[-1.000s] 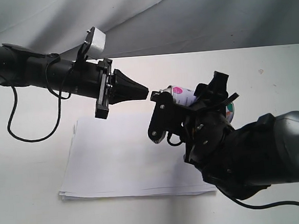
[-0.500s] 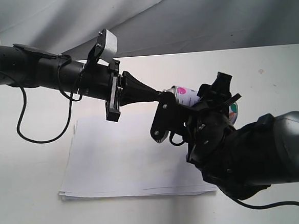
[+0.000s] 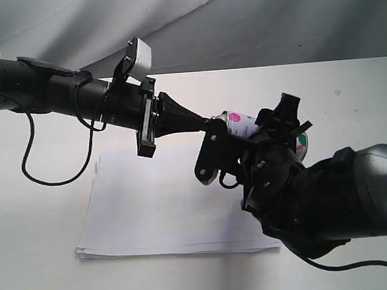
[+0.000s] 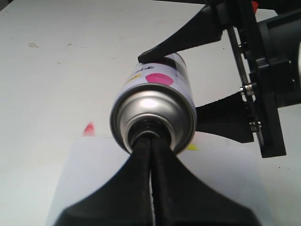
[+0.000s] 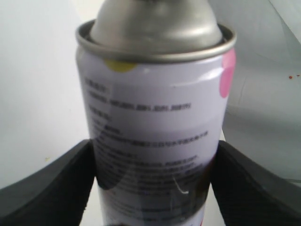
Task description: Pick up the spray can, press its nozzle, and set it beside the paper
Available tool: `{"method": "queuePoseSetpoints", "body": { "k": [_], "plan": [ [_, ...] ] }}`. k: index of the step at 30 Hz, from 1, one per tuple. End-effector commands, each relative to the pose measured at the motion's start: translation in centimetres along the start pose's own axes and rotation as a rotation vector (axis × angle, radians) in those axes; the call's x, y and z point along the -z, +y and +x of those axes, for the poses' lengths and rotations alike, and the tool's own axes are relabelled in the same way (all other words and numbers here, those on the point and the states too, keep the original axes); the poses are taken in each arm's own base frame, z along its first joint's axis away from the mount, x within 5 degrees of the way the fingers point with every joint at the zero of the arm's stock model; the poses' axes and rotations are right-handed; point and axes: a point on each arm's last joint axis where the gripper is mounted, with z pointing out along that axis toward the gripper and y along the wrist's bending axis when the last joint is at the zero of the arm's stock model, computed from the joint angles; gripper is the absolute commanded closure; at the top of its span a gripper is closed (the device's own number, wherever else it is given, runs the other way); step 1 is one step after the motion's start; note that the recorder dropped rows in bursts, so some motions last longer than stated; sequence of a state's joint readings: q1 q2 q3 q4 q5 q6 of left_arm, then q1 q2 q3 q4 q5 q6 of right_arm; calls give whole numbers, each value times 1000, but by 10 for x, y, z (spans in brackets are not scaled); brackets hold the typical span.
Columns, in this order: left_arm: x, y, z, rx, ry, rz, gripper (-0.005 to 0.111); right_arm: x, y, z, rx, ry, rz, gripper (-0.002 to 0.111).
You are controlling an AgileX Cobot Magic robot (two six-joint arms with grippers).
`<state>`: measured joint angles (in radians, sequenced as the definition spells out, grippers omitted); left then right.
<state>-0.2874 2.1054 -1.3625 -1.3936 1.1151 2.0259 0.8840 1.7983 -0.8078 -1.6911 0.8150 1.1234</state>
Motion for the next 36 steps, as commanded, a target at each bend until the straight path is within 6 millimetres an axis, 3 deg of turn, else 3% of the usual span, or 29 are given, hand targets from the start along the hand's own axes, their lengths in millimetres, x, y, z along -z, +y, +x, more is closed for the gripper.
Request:
{"method": "queuePoseSetpoints", "body": {
  "k": [1, 29, 32, 33, 36],
  "plan": [
    [-6, -3, -2, 3, -3, 22, 107, 3, -9, -6, 22, -38, 50, 108],
    [-17, -7, -1, 0, 14, 34, 107, 3, -8, -6, 22, -39, 48, 108],
    [0, -4, -3, 8, 10, 34, 107, 3, -8, -6, 22, -39, 48, 108],
    [16, -4, -5, 13, -28, 67, 107, 3, -8, -6, 22, -39, 48, 108],
    [65, 2, -3, 53, -43, -45, 107, 3, -8, -6, 22, -39, 48, 108]
  ]
}}
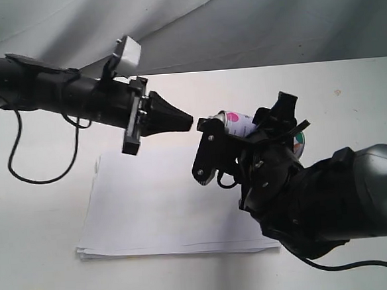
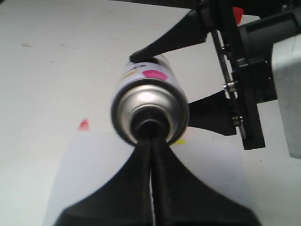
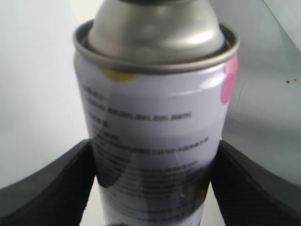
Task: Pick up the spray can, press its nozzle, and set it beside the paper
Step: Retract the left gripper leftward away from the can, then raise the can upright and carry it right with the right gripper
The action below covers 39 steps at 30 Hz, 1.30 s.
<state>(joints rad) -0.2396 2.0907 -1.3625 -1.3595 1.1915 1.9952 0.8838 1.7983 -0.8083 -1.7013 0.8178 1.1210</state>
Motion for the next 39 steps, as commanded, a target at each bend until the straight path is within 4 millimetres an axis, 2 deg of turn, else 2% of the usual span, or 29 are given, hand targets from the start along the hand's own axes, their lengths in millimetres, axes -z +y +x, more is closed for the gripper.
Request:
{"method": "queuePoseSetpoints", "body": {
  "k": [1, 5, 12, 15, 19, 24, 29, 34, 39],
  "plan": [
    [53, -3, -5, 22, -35, -95, 107, 3, -8, -5, 14, -33, 42, 108],
    [76, -22, -2, 8, -112, -179, 107, 3, -8, -5, 14, -33, 42, 108],
    [82, -34, -14, 10, -162, -212, 107, 8, -14, -6, 2, -22, 107, 108],
    [85, -40, -20, 26, -205, -235, 107, 21, -27, -8, -54, -38, 145, 108],
    [89, -52, -27, 57, -273, -270, 107, 43, -53, -6, -224, -66, 146, 108],
    [95, -72, -37, 55, -317, -295, 107, 85, -94, 1, -489, -194, 86, 108],
    [98, -86, -42, 44, -317, -320, 107, 121, -122, 18, -684, -292, 38, 108],
    [99, -94, -42, 50, -327, -323, 107, 142, -131, 39, -805, -391, 5, 108],
    [99, -94, -42, 82, -332, -316, 107, 146, -127, 52, -871, -462, 48, 108]
  ]
}}
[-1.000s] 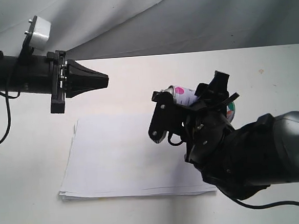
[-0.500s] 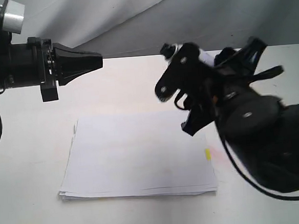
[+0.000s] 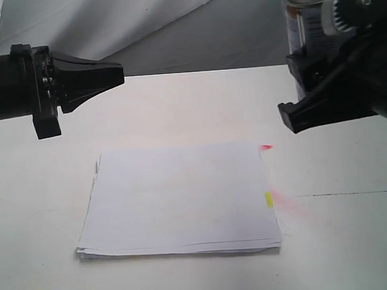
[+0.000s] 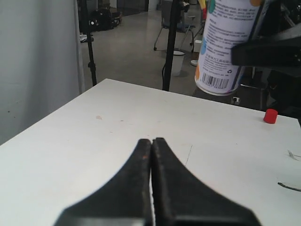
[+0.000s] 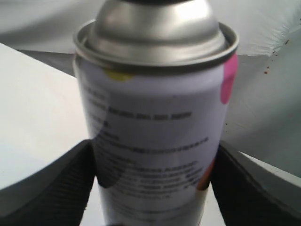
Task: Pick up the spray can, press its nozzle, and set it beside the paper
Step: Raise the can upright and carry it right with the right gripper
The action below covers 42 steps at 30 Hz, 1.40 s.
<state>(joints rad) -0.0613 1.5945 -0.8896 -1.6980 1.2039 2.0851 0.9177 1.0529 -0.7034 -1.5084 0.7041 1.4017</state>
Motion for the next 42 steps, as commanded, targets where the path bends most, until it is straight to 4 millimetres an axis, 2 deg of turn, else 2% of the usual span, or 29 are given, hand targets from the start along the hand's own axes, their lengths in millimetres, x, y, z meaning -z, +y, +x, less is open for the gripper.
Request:
{"method": "queuePoseSetpoints", "body": {
  "k": [1, 4, 8, 15, 33, 37, 42],
  "plan": [
    [1, -1, -2, 31, -15, -11, 107, 6, -7, 2, -43, -119, 32, 108],
    [1, -1, -2, 61, -14, -9, 107, 4, -9, 7, -132, -121, 73, 108],
    [1, -1, -2, 77, -12, -8, 107, -1, -15, 10, -150, -112, 168, 108],
    [1, -1, -1, 105, -7, -14, 107, -11, -21, 16, -164, -66, 113, 108],
    [1, -1, -1, 94, -7, -14, 107, -11, -23, 16, -112, -62, 118, 108],
    [1, -1, -1, 95, -8, -15, 107, -15, -32, 6, -26, -53, 127, 108],
    [1, -1, -1, 95, -8, -15, 107, -23, -47, -6, -40, -7, 51, 108]
  ]
}}
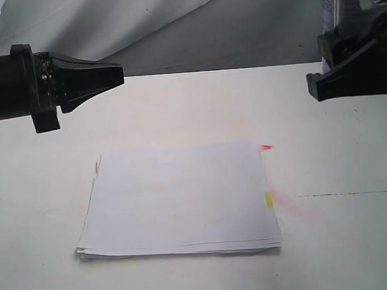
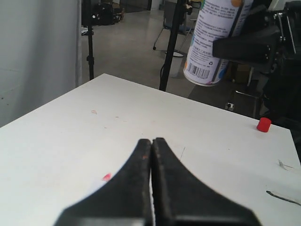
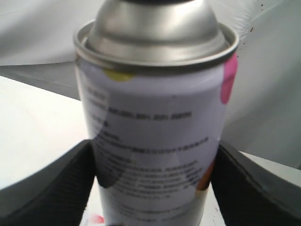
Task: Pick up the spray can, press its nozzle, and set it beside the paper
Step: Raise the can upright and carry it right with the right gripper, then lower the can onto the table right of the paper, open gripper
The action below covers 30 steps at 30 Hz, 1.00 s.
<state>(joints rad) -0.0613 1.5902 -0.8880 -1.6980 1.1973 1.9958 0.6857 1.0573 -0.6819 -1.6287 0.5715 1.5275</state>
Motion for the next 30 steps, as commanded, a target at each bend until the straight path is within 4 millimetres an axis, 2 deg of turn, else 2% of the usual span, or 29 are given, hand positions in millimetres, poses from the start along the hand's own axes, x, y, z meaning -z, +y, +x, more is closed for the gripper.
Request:
{"method": "queuePoseSetpoints", "body": {
  "k": [1, 5, 9, 19, 25, 30],
  "plan": [
    [1, 0, -1, 8, -11, -9, 107, -6, -15, -18, 21, 0, -66, 108],
    [1, 0, -1, 8, -11, -9, 107, -13, -22, -17, 18, -12, -186, 108],
    [1, 0, -1, 8, -11, -9, 107, -25, -27, -4, -61, -47, -270, 108],
    [1, 0, -1, 8, -11, -9, 107, -76, -15, 58, -86, 11, -350, 108],
    [1, 0, -1, 8, -11, -9, 107, -95, -7, 100, -40, -55, -297, 108],
    [1, 0, -1, 8, -11, -9, 107, -116, 5, 134, -58, -32, -326, 108]
  ]
}}
